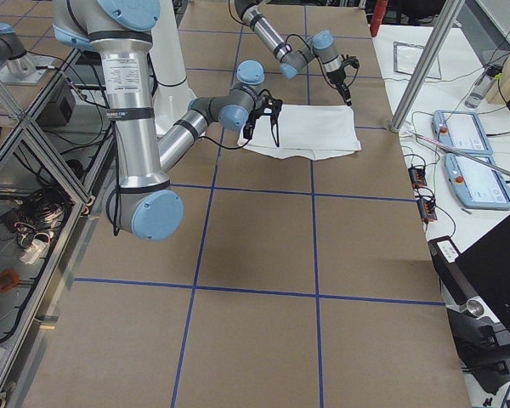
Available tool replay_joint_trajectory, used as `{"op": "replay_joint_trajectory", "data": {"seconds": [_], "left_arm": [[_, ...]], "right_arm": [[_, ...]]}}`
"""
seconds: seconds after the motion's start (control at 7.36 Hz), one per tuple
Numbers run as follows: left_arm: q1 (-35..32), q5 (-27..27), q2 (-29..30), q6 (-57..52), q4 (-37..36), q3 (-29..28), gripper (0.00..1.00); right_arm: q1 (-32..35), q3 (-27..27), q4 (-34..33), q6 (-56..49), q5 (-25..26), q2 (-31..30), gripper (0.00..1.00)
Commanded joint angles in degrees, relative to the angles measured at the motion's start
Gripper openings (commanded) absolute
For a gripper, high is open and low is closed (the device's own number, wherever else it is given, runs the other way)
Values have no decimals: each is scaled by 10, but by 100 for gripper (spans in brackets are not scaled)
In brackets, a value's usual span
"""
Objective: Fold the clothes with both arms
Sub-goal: 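Release the shirt with the left gripper and raise it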
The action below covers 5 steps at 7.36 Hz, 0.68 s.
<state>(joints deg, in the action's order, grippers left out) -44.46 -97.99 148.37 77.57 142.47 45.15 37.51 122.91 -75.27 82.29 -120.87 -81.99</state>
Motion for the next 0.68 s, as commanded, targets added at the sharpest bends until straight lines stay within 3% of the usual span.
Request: {"op": "replay_joint_trajectory", "data": {"seconds": [0.0,0.14,0.41,0.54], "left_arm": [[-20,-59,-51,-21,-42,74,100],[-21,-82,-111,-31,-94,177,100],[-20,-92,-211,-32,-204,369,100],[-16,-107,-244,-32,-252,453,100]], "right_arm": [[-18,-1,-5,-35,59,4,100],[-43,-2,-28,-47,102,17,100],[-102,-14,-225,-68,201,142,100],[-125,-63,-251,-68,233,195,100]]}}
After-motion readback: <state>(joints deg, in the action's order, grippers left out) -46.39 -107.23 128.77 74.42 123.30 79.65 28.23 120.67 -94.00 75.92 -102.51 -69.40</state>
